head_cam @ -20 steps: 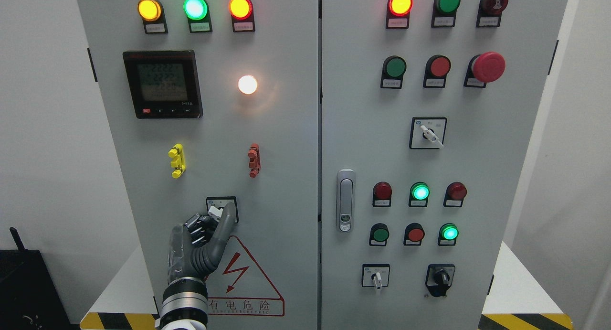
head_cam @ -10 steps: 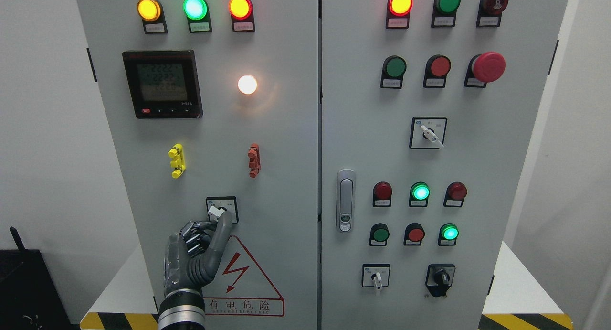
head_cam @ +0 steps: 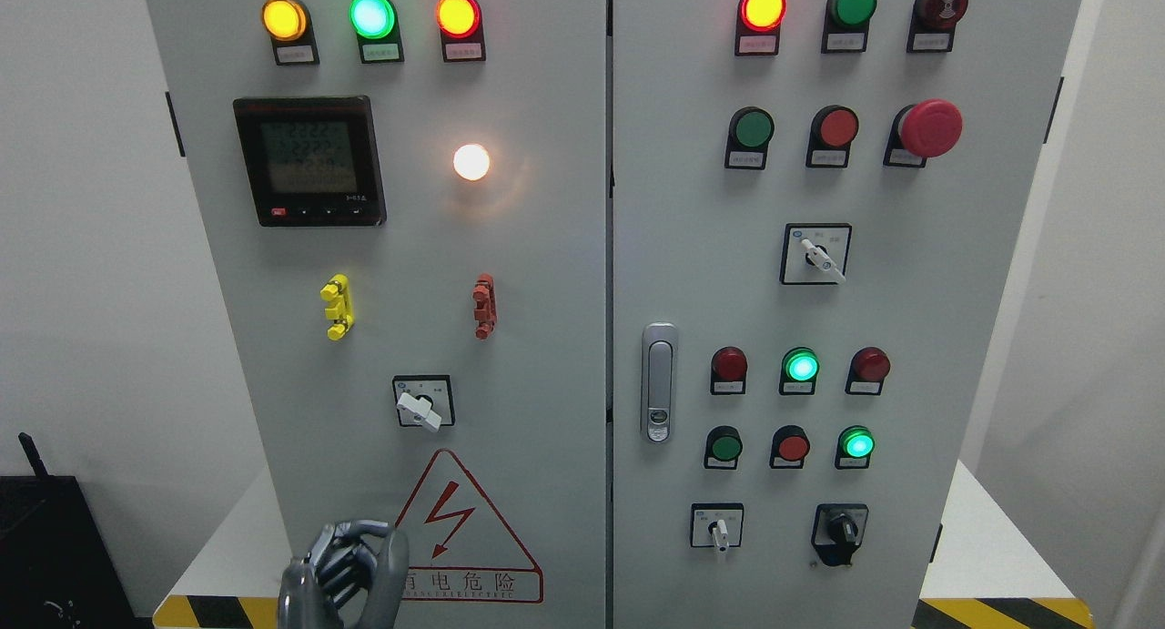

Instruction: Turn on light switch 1

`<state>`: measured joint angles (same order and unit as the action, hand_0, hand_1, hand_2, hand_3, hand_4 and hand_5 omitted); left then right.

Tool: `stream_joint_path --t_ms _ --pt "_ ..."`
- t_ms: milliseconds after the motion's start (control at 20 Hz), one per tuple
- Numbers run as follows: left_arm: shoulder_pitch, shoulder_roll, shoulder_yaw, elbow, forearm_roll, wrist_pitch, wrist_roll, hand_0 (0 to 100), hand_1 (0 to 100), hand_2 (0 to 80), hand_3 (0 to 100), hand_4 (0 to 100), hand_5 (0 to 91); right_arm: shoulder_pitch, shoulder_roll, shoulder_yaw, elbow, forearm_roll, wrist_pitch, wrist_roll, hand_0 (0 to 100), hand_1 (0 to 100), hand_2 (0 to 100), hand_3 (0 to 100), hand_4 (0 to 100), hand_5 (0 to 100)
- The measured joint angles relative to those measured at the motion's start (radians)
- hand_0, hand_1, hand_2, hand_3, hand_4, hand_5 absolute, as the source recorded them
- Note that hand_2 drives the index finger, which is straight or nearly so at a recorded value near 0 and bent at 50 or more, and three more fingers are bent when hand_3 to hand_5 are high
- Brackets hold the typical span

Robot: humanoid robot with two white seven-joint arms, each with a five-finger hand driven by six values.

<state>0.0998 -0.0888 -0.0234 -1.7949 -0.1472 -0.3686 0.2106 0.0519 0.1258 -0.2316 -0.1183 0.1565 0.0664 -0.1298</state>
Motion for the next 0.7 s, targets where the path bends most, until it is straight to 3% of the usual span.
stream_joint_path --t_ms 50,150,200,250,400,450,600,700 --pt "0.031 0.008 0.011 0.055 0.0 -0.082 -0.033 6 11 24.1 61 75 47.0 0.0 0.0 0.0 0.0 0.0 0.0 0.0 31 0 0 0 0 0" --pt "0.07 0.021 0.033 0.177 0.001 -0.226 -0.126 8 0 9.7 34 48 11.0 0.0 0.0 0.0 0.0 0.0 0.0 0.0 31 0 0 0 0 0" --pt "0.084 0.027 0.042 0.247 0.002 -0.277 -0.176 9 0 6.7 30 43 4.3 0.0 0.0 0.0 0.0 0.0 0.0 0.0 31 0 0 0 0 0" --pt "0.097 0.032 0.051 0.327 0.002 -0.32 -0.225 9 0 0.0 19 31 0.0 0.0 0.0 0.0 0.0 0.0 0.0 0.0 31 0 0 0 0 0" --pt "0.119 0.046 0.073 0.56 0.003 -0.382 -0.327 9 0 0.0 1 9 0.0 0.0 0.0 0.0 0.0 0.0 0.0 0.0 31 0 0 0 0 0" --pt "0.123 0.05 0.078 0.64 0.002 -0.391 -0.343 9 0 0.0 0 3 0.0 0.0 0.0 0.0 0.0 0.0 0.0 0.0 31 0 0 0 0 0" --pt "0.12 0.059 0.092 0.875 0.002 -0.4 -0.367 8 0 0.0 0 0 0.0 0.0 0.0 0.0 0.0 0.0 0.0 0.0 31 0 0 0 0 0" --pt "0.108 0.064 0.099 1.014 0.002 -0.315 -0.372 8 0 0.0 0 0 0.0 0.0 0.0 0.0 0.0 0.0 0.0 0.0 31 0 0 0 0 0"
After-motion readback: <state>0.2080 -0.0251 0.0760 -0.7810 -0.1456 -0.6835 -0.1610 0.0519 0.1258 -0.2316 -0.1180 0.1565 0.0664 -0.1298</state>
